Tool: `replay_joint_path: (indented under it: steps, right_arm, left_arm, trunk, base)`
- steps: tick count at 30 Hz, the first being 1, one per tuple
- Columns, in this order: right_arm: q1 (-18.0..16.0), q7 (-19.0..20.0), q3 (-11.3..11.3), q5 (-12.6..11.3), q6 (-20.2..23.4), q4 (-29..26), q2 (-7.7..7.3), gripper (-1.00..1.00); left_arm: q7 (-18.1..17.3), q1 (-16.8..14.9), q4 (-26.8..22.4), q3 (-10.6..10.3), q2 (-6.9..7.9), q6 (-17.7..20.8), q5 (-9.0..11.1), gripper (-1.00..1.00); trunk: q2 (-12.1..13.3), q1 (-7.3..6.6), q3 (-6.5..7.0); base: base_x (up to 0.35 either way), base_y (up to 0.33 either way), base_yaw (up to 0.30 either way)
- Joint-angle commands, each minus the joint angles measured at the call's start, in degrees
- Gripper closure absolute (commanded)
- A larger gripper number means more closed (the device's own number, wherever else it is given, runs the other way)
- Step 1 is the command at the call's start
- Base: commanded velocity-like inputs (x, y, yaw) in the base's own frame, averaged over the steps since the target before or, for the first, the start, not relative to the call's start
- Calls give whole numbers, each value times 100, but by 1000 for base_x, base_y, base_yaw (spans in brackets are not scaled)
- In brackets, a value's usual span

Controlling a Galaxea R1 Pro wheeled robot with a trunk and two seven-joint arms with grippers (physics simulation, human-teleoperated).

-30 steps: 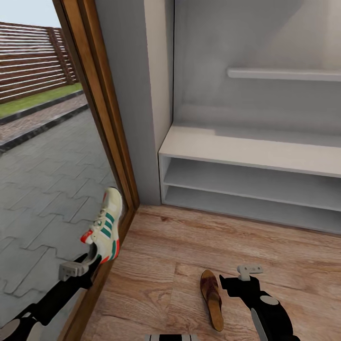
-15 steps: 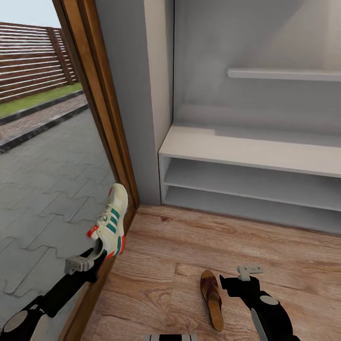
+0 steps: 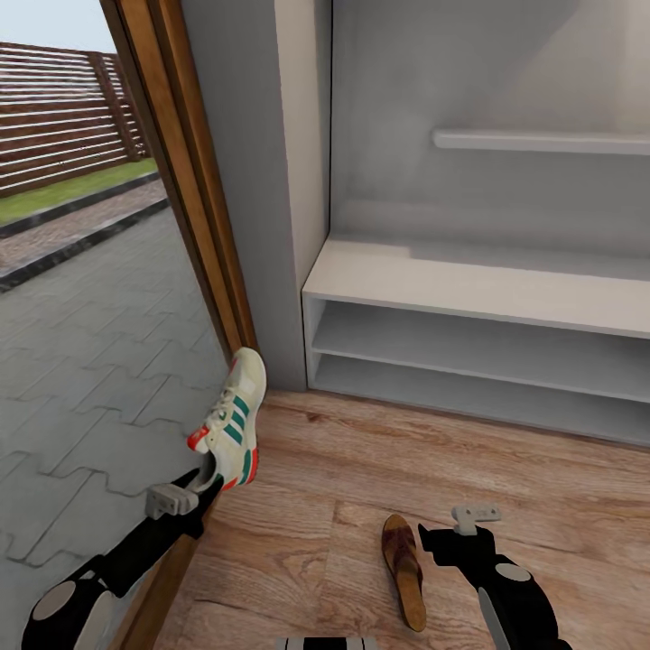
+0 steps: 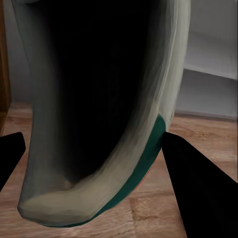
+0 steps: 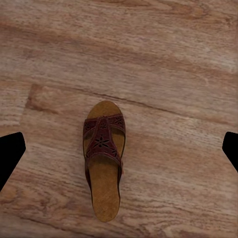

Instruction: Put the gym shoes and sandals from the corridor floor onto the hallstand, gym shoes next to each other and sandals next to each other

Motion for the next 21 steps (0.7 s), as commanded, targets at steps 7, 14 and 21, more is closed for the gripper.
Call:
replay_joint_path:
  steps: [7,14,21]
  right_arm:
    - [-2,0,3,12,31,-8,-1,-100]
    - [-100,-16,-96,30,-72,92,-18,-100]
    - [-133,-18,-41,36,-221,243,-18,-100]
  left_arm:
    - [-29,-3,-7,-305,1,79,59,100]
    - [-21,-100,-14,-495,-17,42,67,100]
    - [-38,-194,-34,-525,-17,13,71,100]
  trunk:
    - [-2,-1,-4]
    - [-2,-1,-4]
    - [-2,-1,-4]
  base:
    - [0,0,0]
    - [0,0,0]
    - [0,0,0]
